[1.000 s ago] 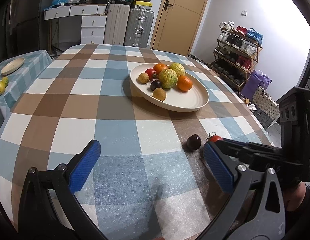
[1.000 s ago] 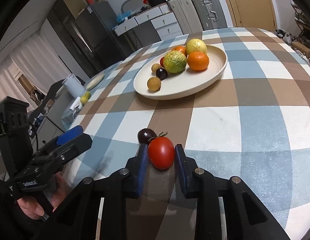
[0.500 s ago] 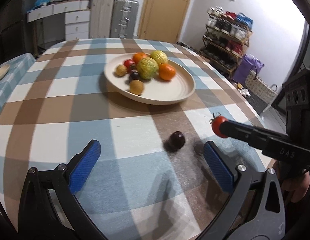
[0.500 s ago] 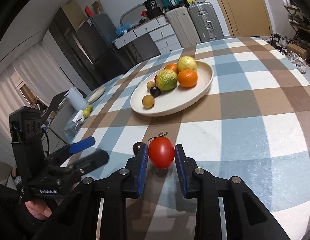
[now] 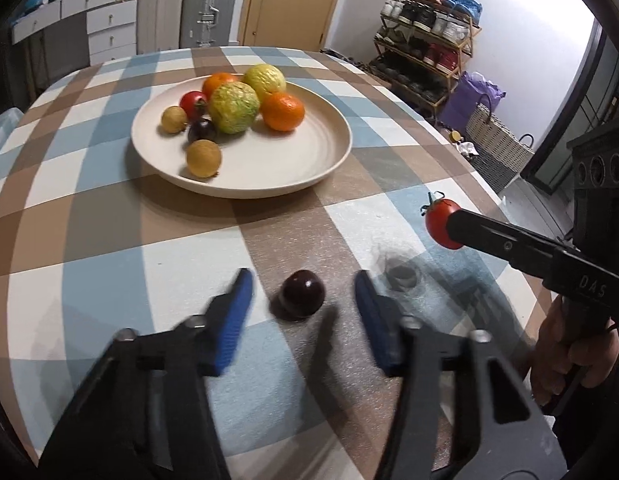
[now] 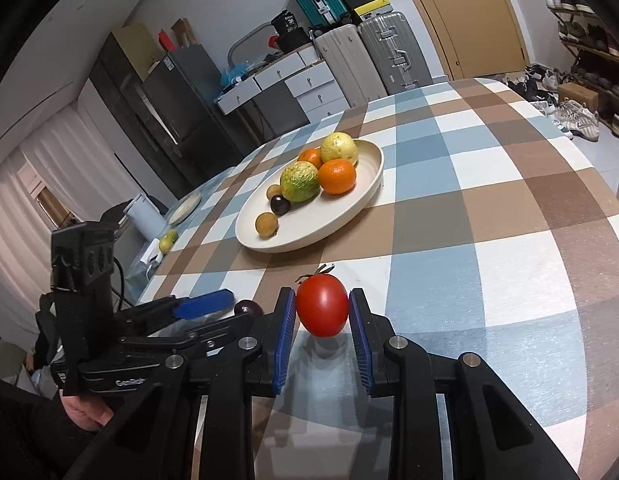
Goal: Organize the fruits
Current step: 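Grasp the remaining dark plum with the left gripper while the right holds the tomato, then carry the plum and tomato onto the plate and open both grippers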
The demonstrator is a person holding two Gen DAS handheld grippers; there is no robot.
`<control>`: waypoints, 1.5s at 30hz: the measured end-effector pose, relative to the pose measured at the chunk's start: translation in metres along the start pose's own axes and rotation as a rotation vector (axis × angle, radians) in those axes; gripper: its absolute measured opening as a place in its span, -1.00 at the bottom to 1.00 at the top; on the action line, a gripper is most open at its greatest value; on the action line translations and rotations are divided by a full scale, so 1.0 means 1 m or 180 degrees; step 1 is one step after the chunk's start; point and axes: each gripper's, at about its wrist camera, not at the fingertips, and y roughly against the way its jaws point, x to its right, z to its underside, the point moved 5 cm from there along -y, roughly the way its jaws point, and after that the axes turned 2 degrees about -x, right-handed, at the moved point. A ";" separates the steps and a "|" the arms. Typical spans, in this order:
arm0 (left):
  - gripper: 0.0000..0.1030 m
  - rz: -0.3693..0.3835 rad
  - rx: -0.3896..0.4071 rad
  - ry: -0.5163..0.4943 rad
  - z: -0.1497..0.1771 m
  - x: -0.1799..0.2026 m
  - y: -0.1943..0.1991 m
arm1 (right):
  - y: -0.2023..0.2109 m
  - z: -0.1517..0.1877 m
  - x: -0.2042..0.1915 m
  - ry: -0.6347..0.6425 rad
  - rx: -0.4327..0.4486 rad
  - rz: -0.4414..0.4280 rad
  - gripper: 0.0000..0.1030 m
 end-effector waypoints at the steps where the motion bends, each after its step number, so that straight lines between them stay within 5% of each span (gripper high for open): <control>1: -0.45 0.0026 -0.0031 -0.0010 0.000 0.001 -0.002 | 0.001 0.000 0.001 0.0003 0.0004 0.0001 -0.46; 3: -0.61 0.0040 -0.0097 -0.0013 0.001 0.002 -0.005 | 0.002 0.000 0.002 0.0009 0.0003 -0.0008 -0.46; 19: -0.62 0.0370 0.0013 0.0032 -0.009 0.006 0.017 | 0.002 -0.002 -0.010 0.0188 0.0002 0.0013 -0.46; 28: -0.61 0.0328 0.0179 0.0090 -0.034 -0.015 0.034 | -0.003 -0.021 -0.020 0.0198 0.0033 -0.0098 -0.46; 45: -0.61 0.0342 0.0239 0.0038 -0.100 -0.021 -0.014 | -0.044 -0.081 -0.011 0.0330 -0.0128 -0.0115 -0.46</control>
